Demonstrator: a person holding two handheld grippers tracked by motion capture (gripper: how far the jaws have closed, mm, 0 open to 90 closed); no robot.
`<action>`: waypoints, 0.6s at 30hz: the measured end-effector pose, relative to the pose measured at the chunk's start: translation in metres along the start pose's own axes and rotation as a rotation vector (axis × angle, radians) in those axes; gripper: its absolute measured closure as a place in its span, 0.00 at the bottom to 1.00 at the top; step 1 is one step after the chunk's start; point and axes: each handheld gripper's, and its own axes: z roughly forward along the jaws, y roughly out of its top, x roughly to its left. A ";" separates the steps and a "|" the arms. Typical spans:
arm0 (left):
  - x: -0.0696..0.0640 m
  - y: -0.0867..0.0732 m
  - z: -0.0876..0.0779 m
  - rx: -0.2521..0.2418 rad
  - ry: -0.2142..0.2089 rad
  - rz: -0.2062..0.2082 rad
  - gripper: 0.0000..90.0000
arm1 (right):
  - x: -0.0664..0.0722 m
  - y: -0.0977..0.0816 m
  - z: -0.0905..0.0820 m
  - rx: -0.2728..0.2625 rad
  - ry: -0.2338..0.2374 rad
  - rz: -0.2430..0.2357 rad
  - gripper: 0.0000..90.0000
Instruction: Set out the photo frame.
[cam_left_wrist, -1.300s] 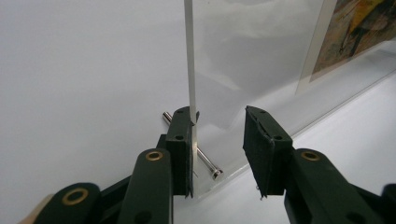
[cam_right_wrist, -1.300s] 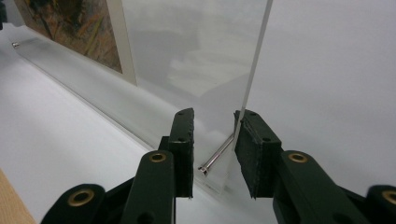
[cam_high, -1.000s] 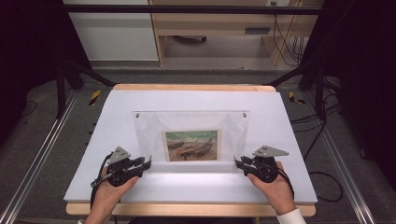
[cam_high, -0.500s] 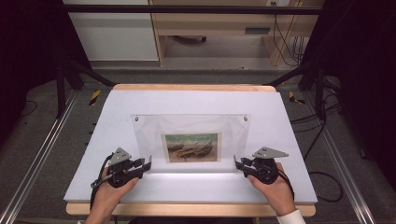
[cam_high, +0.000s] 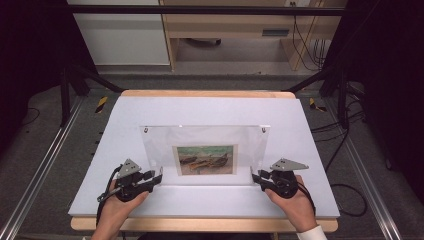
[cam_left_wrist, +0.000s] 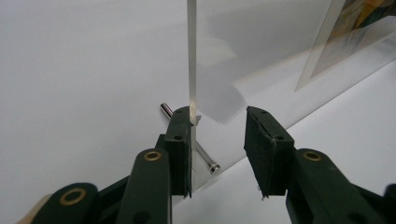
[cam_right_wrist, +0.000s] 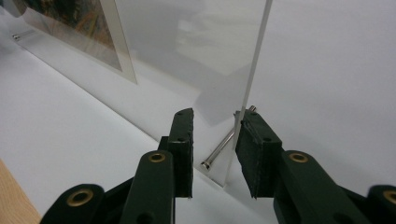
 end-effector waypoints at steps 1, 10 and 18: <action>0.000 0.000 0.000 0.000 0.001 0.001 0.69 | 0.000 0.000 0.000 0.001 -0.001 0.002 0.75; -0.001 0.000 0.000 0.002 0.004 0.004 0.69 | 0.000 0.000 0.000 0.003 -0.001 -0.001 0.75; -0.002 0.000 0.000 0.004 0.011 0.011 0.68 | 0.000 0.000 0.000 0.002 0.000 -0.002 0.75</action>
